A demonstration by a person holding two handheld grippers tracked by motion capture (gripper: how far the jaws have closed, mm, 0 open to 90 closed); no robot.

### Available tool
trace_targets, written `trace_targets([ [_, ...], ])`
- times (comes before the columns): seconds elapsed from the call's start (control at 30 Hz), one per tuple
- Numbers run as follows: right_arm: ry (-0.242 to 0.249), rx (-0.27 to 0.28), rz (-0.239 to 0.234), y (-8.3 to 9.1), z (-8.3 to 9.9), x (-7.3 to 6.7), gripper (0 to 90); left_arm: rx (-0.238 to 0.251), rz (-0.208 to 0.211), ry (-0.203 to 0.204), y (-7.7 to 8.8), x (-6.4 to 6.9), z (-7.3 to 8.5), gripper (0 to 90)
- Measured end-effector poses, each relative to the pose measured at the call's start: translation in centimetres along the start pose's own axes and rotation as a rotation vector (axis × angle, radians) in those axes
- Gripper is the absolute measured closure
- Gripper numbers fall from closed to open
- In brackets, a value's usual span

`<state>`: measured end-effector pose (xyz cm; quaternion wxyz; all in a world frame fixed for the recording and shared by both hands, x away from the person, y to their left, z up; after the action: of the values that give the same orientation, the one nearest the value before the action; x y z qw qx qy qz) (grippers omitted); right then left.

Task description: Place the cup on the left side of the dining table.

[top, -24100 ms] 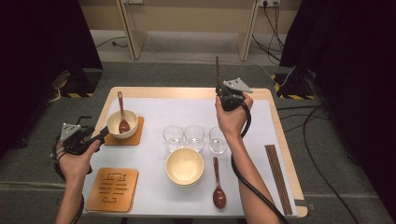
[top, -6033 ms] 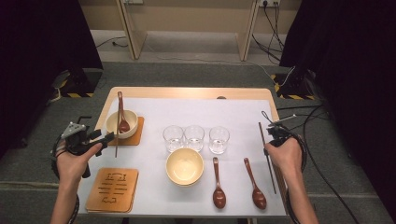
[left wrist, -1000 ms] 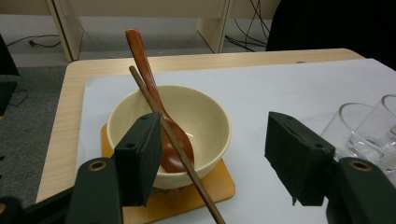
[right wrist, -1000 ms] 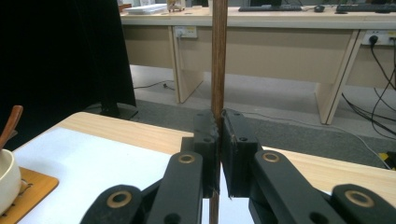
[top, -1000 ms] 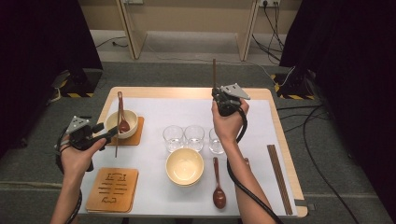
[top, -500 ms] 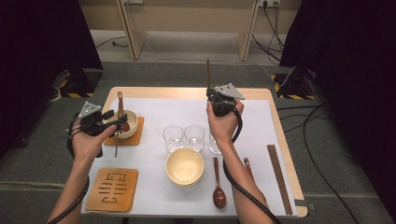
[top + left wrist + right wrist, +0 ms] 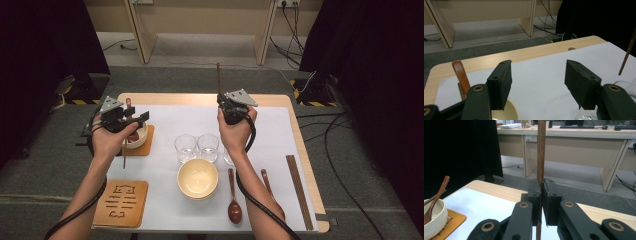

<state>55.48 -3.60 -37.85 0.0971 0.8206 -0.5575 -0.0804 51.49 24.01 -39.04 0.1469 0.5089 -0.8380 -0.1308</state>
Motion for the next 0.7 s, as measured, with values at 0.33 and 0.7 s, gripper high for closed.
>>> trace_targets([
  [0.33,0.001,-0.004,-0.019,-0.5,0.2,-1.1,85.5,0.004,0.049,-0.043,-2.1,2.6,-2.0,39.1],
  [0.7,0.008,-0.004,-0.032,-0.6,0.3,-1.7,85.5,0.015,0.111,-0.084,-3.9,5.9,-4.5,40.6],
])
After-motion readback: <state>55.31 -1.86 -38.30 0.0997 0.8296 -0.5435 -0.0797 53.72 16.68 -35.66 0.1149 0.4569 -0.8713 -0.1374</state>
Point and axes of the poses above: each handheld gripper's, and its own axes: y roughly backward along the jaws, z roughly out of its underside, x roughly to its right, the point moved 8 cm from there along -y, roughly forward along the jaws, and after that the axes turned 3 degrees about z, right-handed, at the moved point
